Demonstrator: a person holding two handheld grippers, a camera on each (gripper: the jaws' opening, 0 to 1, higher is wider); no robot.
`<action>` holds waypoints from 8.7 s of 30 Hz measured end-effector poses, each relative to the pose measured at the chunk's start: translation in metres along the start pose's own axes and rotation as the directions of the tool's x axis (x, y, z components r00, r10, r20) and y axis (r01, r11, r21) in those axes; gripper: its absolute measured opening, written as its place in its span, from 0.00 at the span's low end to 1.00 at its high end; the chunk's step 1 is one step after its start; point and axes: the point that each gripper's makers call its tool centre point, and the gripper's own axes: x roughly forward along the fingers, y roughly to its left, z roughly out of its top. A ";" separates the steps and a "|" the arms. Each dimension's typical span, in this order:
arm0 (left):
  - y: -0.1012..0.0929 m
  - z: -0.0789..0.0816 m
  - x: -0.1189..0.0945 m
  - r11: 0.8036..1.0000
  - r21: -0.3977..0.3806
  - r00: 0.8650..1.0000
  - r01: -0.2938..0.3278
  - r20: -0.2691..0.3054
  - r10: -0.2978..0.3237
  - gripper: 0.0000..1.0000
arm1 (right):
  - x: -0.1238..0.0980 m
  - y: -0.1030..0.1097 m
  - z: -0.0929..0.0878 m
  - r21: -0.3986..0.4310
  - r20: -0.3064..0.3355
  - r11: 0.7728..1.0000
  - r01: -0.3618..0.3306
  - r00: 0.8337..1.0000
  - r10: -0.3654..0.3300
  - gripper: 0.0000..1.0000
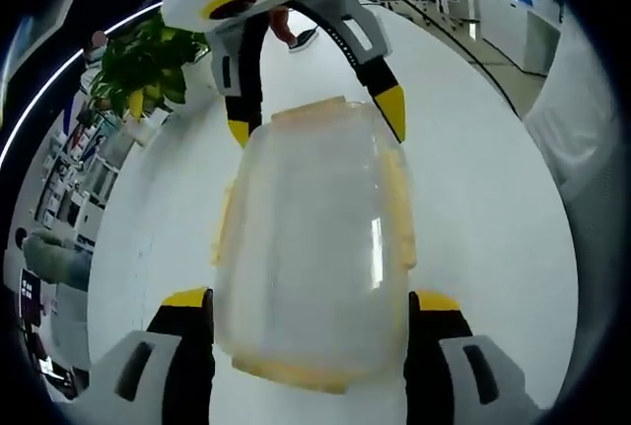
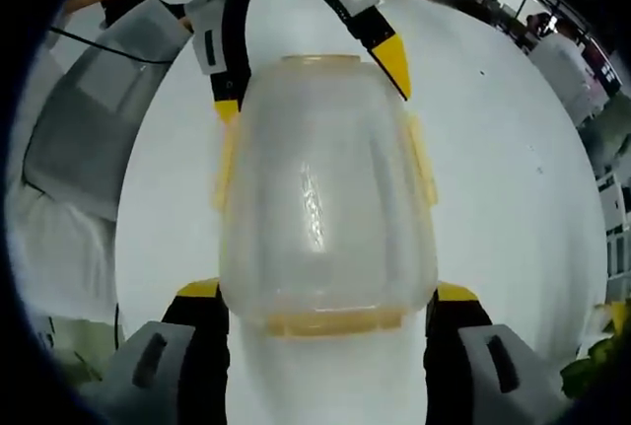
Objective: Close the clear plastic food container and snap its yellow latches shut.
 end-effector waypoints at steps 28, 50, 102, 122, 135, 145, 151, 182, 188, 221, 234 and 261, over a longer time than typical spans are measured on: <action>-0.029 -0.074 -0.056 0.999 -0.043 0.998 -0.011 -0.056 0.009 0.75 | 0.032 0.040 0.082 -0.034 0.032 0.999 -0.032 0.999 0.033 0.79; -0.067 -0.155 -0.122 0.990 -0.139 0.997 -0.027 -0.071 0.018 0.75 | 0.071 0.091 0.171 -0.031 0.072 0.994 -0.101 0.992 0.103 0.78; 0.016 -0.193 -0.106 0.995 -0.098 1.000 -0.008 -0.018 0.006 0.75 | 0.086 0.010 0.205 0.029 -0.001 0.998 -0.063 0.998 0.063 0.78; 0.036 -0.197 -0.098 0.997 -0.077 0.999 -0.006 -0.037 0.004 0.75 | 0.088 -0.010 0.207 0.042 0.011 0.998 -0.054 0.999 0.053 0.78; 0.037 -0.196 -0.098 0.997 -0.070 0.999 -0.016 -0.034 0.014 0.76 | 0.087 -0.010 0.207 0.047 0.015 0.998 -0.048 0.999 0.048 0.78; 0.037 -0.199 -0.102 0.998 -0.052 0.999 -0.039 -0.013 0.038 0.78 | 0.082 -0.018 0.207 0.029 0.007 0.999 0.023 1.000 -0.023 0.80; 0.042 -0.196 -0.113 0.991 -0.104 0.996 -0.088 0.022 0.091 0.82 | 0.074 -0.021 0.209 0.070 0.039 0.997 0.031 0.999 -0.034 0.81; 0.022 -0.161 -0.190 0.831 -0.520 0.902 -0.196 0.236 0.360 0.94 | 0.005 0.008 0.202 0.289 0.279 0.942 0.169 0.927 -0.252 0.80; 0.012 -0.154 -0.215 0.788 -0.587 0.867 -0.186 0.279 0.413 0.94 | -0.007 0.017 0.196 0.352 0.316 0.916 0.193 0.897 -0.310 0.79; -0.093 -0.171 -0.274 0.613 -0.764 0.786 -0.201 0.248 0.567 0.97 | -0.067 0.086 0.143 0.641 0.378 0.659 0.394 0.585 -0.718 0.77; -0.109 -0.193 -0.312 0.561 -0.781 0.751 -0.276 0.188 0.633 0.94 | -0.057 0.122 0.135 0.692 0.363 0.622 0.367 0.567 -0.739 0.77; -0.143 -0.213 -0.299 0.473 -0.847 0.747 -0.242 0.149 0.648 0.92 | -0.037 0.148 0.120 0.710 0.324 0.614 0.345 0.614 -0.720 0.76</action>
